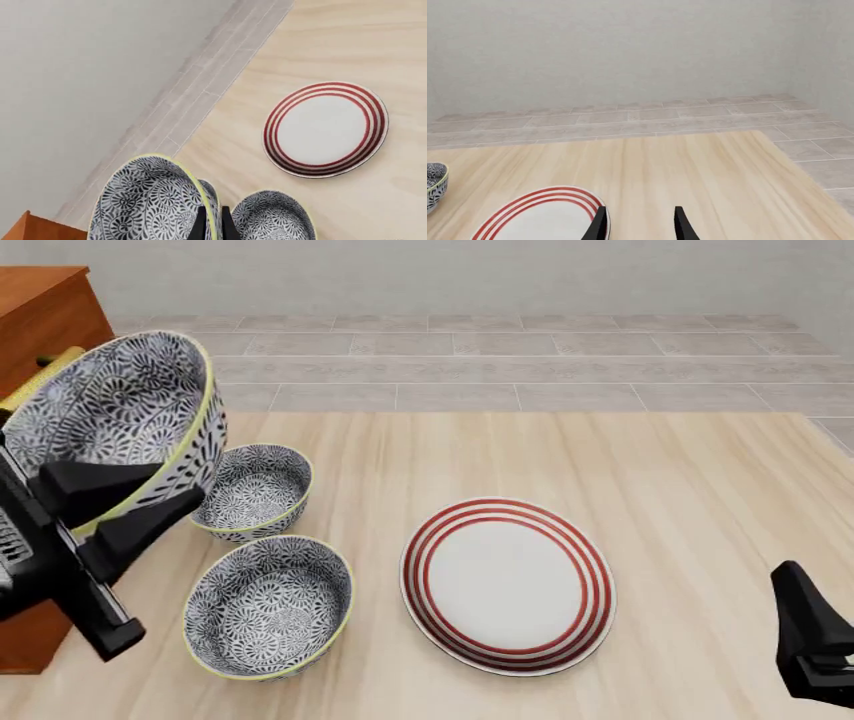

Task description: Put the bowl at the front on the plate.

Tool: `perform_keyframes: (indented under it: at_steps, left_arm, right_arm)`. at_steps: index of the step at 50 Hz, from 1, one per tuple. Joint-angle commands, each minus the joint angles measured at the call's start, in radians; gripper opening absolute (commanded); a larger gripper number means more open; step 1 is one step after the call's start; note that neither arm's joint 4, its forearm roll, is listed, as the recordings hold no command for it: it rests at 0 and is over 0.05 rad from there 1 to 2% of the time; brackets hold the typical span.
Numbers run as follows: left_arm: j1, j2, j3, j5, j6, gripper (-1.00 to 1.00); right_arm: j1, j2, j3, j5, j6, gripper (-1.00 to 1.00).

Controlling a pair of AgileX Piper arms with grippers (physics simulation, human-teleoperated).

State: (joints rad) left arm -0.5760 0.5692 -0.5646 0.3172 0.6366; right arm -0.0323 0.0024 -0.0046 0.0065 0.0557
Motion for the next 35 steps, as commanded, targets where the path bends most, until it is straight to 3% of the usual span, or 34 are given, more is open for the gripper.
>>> perform_keyframes:
  at_steps: [1, 17, 35]
  left_arm:
    - [-0.129, 0.093, -0.085, 0.017, 0.058, -1.00]
    - [-0.261, 0.232, -0.135, 0.013, 0.120, -1.00]
    - [-0.367, 0.400, -0.273, 0.042, 0.060, -1.00]
  right_arm:
    - [0.001, 0.000, 0.001, 0.001, -0.001, 1.00]
    - [0.003, 0.000, 0.000, 0.005, -0.003, 1.00]
    - [0.003, 0.000, 0.000, 0.004, -0.004, 1.00]
